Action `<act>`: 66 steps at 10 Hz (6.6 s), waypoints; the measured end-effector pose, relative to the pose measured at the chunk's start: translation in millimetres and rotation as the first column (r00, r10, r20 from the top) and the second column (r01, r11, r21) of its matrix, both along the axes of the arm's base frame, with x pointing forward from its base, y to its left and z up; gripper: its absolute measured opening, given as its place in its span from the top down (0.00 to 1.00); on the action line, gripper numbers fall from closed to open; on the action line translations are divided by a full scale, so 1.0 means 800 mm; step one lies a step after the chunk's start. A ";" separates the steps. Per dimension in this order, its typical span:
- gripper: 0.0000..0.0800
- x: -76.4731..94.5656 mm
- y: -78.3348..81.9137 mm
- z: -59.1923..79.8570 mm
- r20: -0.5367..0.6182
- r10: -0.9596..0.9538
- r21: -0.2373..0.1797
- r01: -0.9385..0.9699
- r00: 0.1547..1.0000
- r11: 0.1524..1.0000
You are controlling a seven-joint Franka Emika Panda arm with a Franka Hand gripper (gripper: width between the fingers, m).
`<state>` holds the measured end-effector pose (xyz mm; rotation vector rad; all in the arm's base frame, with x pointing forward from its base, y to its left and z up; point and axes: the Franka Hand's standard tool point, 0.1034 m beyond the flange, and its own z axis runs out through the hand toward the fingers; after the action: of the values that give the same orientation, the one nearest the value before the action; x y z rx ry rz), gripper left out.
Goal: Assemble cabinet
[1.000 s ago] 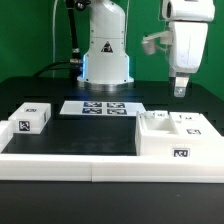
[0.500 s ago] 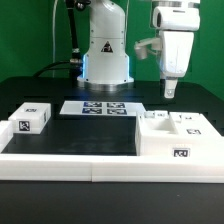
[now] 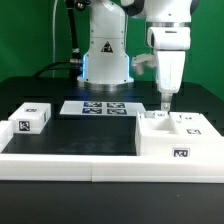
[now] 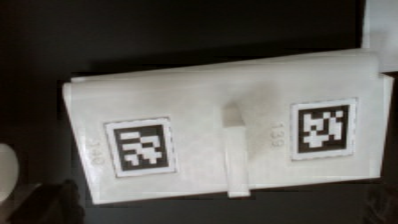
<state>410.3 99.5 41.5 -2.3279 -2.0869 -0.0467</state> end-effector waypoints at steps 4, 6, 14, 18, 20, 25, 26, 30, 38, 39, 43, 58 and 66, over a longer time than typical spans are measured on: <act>0.00 -0.010 -0.004 -0.025 -0.034 -0.013 0.009 0.013 0.999 1.000; 0.00 -0.013 -0.003 -0.033 -0.047 -0.013 0.012 0.013 0.999 1.000; 0.79 -0.014 -0.005 -0.034 -0.050 -0.013 0.012 0.014 0.999 1.000; 0.92 -0.013 -0.007 -0.034 -0.049 -0.016 0.012 0.017 0.999 1.000; 0.92 -0.013 -0.007 -0.034 -0.049 -0.016 0.012 0.017 0.999 1.000; 0.92 -0.004 -0.020 0.032 -0.048 -0.049 -0.062 0.046 0.998 0.997; 0.92 -0.001 -0.022 0.033 -0.046 -0.050 -0.062 0.047 0.998 0.997; 0.91 0.018 -0.034 0.032 -0.040 -0.056 -0.055 0.054 0.998 0.997; 0.91 0.045 -0.031 0.021 -0.038 -0.066 -0.041 0.064 0.997 0.997; 0.91 0.047 -0.031 0.021 -0.035 -0.066 -0.041 0.065 0.997 0.997; 0.91 0.046 -0.031 0.021 -0.035 -0.077 -0.041 0.076 0.996 0.996; 0.91 0.053 -0.029 0.036 -0.050 -0.085 -0.061 0.082 0.995 0.995; 0.91 0.060 -0.033 0.029 -0.055 -0.076 -0.057 0.073 0.996 0.996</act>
Offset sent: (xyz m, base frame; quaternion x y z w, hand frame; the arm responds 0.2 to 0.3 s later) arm 0.0017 -0.0005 -0.0192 0.0075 0.0158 -0.0077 0.9998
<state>458.5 72.8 64.9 -2.4073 -1.9996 0.0770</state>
